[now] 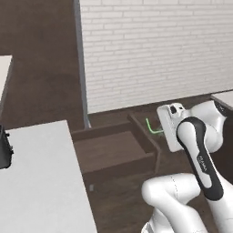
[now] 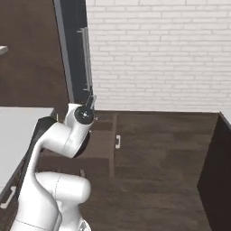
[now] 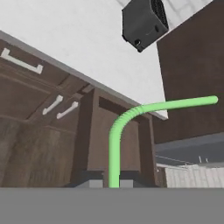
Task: Take a straw from the drawer in front and place it inside the glass cup on the dining counter.
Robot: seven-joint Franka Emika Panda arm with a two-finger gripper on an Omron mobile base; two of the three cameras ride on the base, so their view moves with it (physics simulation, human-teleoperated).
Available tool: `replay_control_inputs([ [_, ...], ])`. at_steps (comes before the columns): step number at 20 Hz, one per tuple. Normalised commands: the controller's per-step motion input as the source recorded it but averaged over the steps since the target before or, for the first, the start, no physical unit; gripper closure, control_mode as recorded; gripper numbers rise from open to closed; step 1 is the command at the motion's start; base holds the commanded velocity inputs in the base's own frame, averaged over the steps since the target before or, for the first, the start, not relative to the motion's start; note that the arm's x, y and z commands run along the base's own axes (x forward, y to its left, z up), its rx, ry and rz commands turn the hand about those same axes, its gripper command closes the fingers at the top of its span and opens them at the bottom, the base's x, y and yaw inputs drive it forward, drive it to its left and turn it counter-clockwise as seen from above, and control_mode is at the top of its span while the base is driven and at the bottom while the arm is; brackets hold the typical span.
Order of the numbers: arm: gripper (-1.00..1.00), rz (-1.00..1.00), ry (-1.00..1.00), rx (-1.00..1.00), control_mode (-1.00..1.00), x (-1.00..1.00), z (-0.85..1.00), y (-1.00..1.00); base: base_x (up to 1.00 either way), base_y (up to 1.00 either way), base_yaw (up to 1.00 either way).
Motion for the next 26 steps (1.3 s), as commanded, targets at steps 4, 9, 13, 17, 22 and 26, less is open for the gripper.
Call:
replay_control_inputs([
  [4, 1.00, 0.00, 0.00, 0.00, 1.00, 0.00, 0.00, 0.00, 0.06, -0.46, -0.60],
  [9, 1.00, 0.00, 0.00, 0.00, 1.00, 0.00, 0.00, 0.00, 0.09, -0.74, -0.42],
  [13, 1.00, 0.00, 0.00, 0.00, 1.00, 0.00, 0.00, 0.00, 0.29, -0.82, -0.18],
  [17, 1.00, 0.00, 0.00, 0.00, 1.00, 0.00, 0.00, 0.00, 0.66, -0.52, 0.04],
  [22, 1.00, 0.00, 0.00, 0.00, 1.00, 0.00, 0.00, 0.00, 0.92, -0.33, 0.18],
  [26, 1.00, 0.00, 0.00, 0.00, 1.00, 0.00, 0.00, 0.00, 0.92, -0.29, 0.20],
])
